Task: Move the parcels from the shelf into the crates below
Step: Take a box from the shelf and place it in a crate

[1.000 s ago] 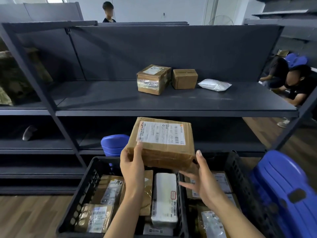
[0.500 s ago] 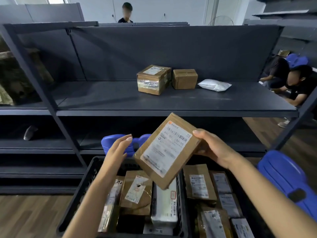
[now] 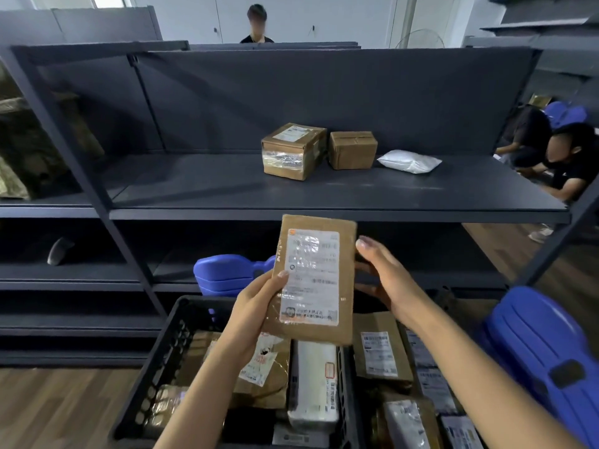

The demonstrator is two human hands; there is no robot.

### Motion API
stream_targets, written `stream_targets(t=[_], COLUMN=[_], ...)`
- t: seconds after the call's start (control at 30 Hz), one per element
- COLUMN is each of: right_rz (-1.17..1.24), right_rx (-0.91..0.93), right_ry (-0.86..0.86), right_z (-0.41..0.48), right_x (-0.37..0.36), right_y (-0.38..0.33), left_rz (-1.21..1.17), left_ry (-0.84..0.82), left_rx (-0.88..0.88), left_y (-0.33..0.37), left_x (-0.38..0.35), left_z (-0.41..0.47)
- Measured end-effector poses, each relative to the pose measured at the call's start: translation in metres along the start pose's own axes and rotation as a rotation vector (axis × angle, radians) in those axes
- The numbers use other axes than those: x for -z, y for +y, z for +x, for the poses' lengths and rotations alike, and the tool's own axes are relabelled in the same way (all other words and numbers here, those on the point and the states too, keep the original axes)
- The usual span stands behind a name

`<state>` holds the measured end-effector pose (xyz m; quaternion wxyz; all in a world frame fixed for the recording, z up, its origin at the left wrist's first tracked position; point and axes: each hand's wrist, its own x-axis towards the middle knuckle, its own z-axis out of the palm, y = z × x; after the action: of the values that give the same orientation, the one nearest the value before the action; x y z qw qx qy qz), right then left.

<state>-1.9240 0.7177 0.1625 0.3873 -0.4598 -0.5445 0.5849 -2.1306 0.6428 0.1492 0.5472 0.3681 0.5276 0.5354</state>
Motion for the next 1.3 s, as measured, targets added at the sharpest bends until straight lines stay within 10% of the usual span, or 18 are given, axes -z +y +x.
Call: stream_targets(t=[0.6,1.3], right_rz=[0.100,-0.059], right_rx=[0.027,-0.127], right_ry=[0.149,0.262], right_z=[-0.044,-0.080], right_x=[-0.029,-0.062], right_y=[0.065,0.133], left_rz=[0.123,0.207], left_ry=[0.088,0.055], left_rx=[-0.156,0.060], left_y=[-0.054,-0.109], left_x=[-0.036,-0.004], left_z=[-0.014,-0.032])
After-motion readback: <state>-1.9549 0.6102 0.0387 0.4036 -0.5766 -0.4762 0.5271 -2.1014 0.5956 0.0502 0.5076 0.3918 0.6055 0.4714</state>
